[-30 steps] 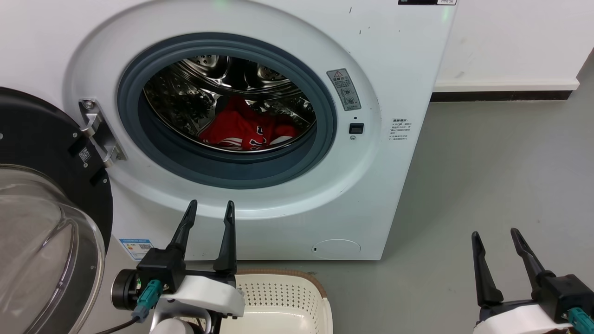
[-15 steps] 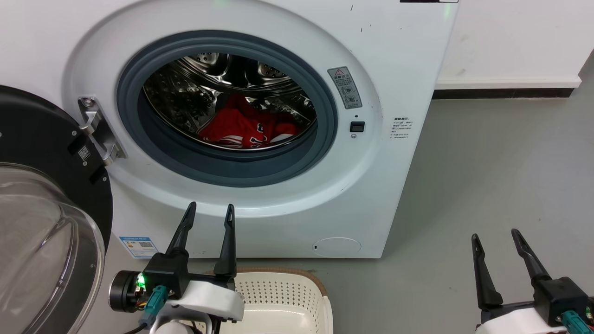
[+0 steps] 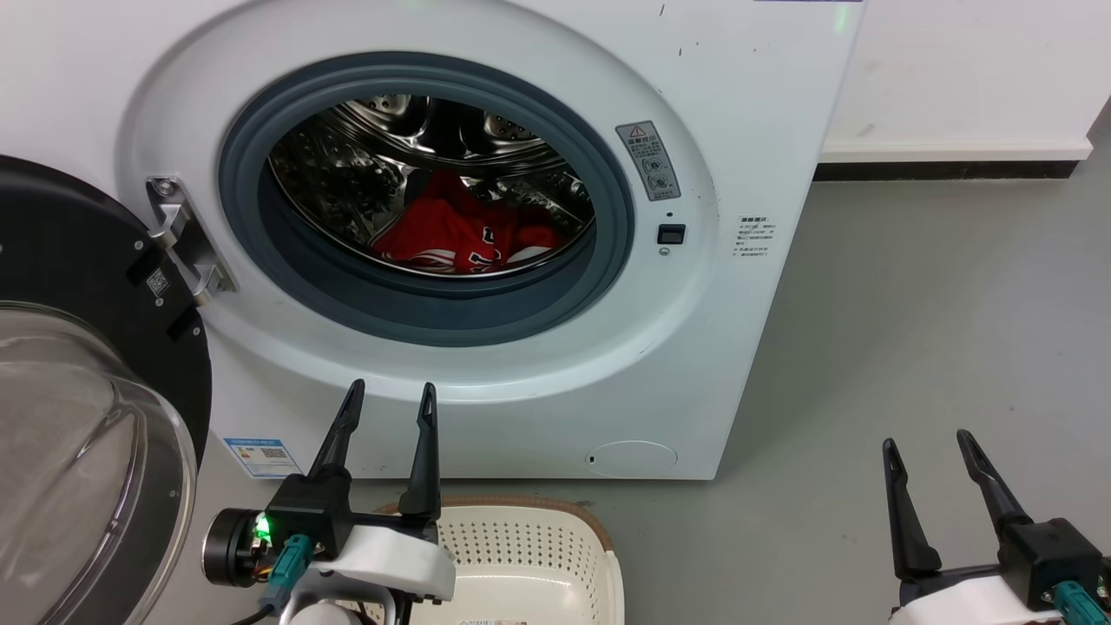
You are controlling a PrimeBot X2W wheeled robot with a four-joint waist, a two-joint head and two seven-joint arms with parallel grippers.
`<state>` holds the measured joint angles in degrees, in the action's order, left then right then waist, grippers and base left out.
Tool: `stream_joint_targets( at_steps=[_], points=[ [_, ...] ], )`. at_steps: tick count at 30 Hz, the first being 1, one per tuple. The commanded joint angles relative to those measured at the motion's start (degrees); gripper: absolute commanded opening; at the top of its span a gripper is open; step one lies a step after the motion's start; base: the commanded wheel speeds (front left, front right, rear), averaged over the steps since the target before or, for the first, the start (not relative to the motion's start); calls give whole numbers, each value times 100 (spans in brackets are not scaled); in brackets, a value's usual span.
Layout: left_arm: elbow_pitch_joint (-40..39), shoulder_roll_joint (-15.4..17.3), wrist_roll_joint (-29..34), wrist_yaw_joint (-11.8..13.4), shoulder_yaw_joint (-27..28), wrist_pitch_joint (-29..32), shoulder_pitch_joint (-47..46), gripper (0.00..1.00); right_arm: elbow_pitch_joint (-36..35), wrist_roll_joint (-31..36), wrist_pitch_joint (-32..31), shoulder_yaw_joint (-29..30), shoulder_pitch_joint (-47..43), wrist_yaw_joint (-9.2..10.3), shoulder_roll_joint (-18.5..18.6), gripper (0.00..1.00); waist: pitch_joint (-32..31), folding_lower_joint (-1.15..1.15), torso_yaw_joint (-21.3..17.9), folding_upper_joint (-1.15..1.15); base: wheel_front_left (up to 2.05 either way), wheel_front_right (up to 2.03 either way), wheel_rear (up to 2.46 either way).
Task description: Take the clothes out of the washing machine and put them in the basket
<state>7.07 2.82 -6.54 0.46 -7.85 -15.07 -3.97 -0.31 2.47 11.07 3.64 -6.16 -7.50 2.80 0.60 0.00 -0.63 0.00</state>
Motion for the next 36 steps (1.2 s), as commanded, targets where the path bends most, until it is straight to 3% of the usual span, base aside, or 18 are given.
stream_joint_targets(
  at_steps=[1, 10, 23, 28, 36],
  points=[
    [9, 11, 15, 6, 8, -15, 19, 100, 5, -27, 2, 5, -18, 2, 15, 100, 4, 0, 3, 0, 0, 0, 0],
    [-56, 11, 35, 32, 12, -15, -97, 100, -66, -54, -4, 3, 83, 2, 15, 100, 184, 0, -4, 0, 0, 0, 0],
    [-113, 10, 111, 302, 81, -15, -979, 100, -325, -120, 79, -116, 707, 2, 14, 100, 1453, 0, -135, 0, 0, 0, 0],
    [146, 10, 121, 393, 200, -15, -1532, 100, -308, -158, 138, -193, 987, 2, 13, 100, 1976, 0, -229, 0, 0, 0, 0],
    [1178, 131, 198, 281, 434, -15, -2800, 100, -99, -220, 263, -299, 1368, 2, 11, 100, 2564, 0, -369, 0, 0, 0, 0]
  ],
)
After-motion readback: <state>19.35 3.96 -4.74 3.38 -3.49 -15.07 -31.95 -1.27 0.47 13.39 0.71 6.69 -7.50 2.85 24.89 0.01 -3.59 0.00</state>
